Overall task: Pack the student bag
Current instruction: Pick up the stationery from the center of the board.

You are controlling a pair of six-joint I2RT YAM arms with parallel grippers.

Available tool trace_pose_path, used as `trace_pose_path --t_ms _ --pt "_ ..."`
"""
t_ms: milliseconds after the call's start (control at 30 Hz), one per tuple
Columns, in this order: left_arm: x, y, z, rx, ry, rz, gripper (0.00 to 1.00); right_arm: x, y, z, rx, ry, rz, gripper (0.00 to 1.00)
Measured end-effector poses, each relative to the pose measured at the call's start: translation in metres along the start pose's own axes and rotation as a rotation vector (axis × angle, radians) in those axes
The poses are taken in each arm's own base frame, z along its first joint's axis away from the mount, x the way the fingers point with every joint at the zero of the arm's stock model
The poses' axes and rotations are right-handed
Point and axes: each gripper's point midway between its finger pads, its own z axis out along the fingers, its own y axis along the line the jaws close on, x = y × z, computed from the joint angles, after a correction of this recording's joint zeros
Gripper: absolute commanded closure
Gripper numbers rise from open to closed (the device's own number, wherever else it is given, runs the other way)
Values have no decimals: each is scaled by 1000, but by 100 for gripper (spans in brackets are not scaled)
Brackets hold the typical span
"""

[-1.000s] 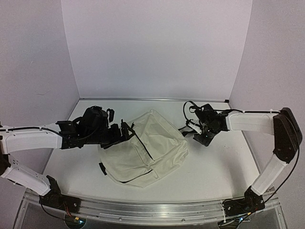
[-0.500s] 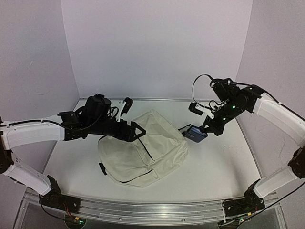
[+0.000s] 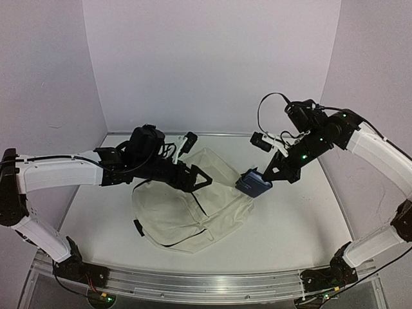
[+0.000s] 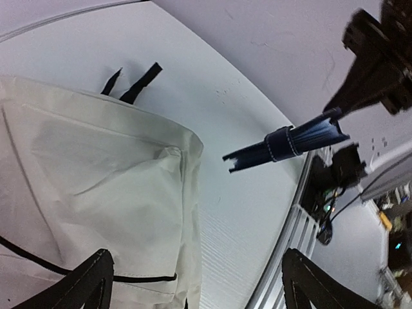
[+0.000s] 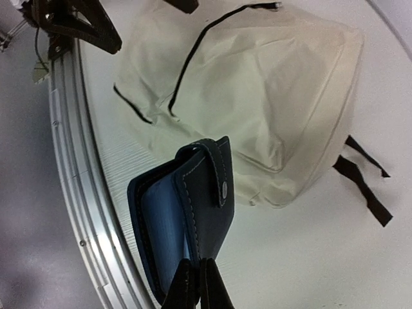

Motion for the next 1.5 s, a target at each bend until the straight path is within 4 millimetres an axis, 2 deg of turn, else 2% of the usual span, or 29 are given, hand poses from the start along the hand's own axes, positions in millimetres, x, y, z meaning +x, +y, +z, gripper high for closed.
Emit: trace_pose_path --t_ms 133,200,333,500,600,767,867,967,1333,1500 --pt "-22 31 -7 -37 -78 -275 0 -26 -28 -10 151 -80 -10 100" --pt "-36 37 -10 -29 -136 -380 0 -39 -38 -16 217 -120 -20 100" --pt "-46 31 -10 44 -209 -556 0 -62 -44 -20 334 -164 -78 100" --pt "-65 20 -5 168 -268 -729 0 -84 -34 -19 440 -192 -178 100" --pt "-71 18 6 247 -278 -816 0 -93 -29 -19 484 -203 -225 100" --pt "-67 23 26 336 -274 -943 0 -99 -23 -16 544 -198 -289 100" --pt "-63 25 29 354 -275 -985 0 -99 -19 -11 565 -183 -322 100" --pt "-68 23 26 379 -289 -993 1 -97 -18 -4 576 -162 -346 100" --pt "-80 11 19 463 -306 -1009 24 -98 -15 23 616 -108 -405 100" --pt "-78 11 24 499 -295 -1027 36 -99 -9 32 617 -94 -426 100"
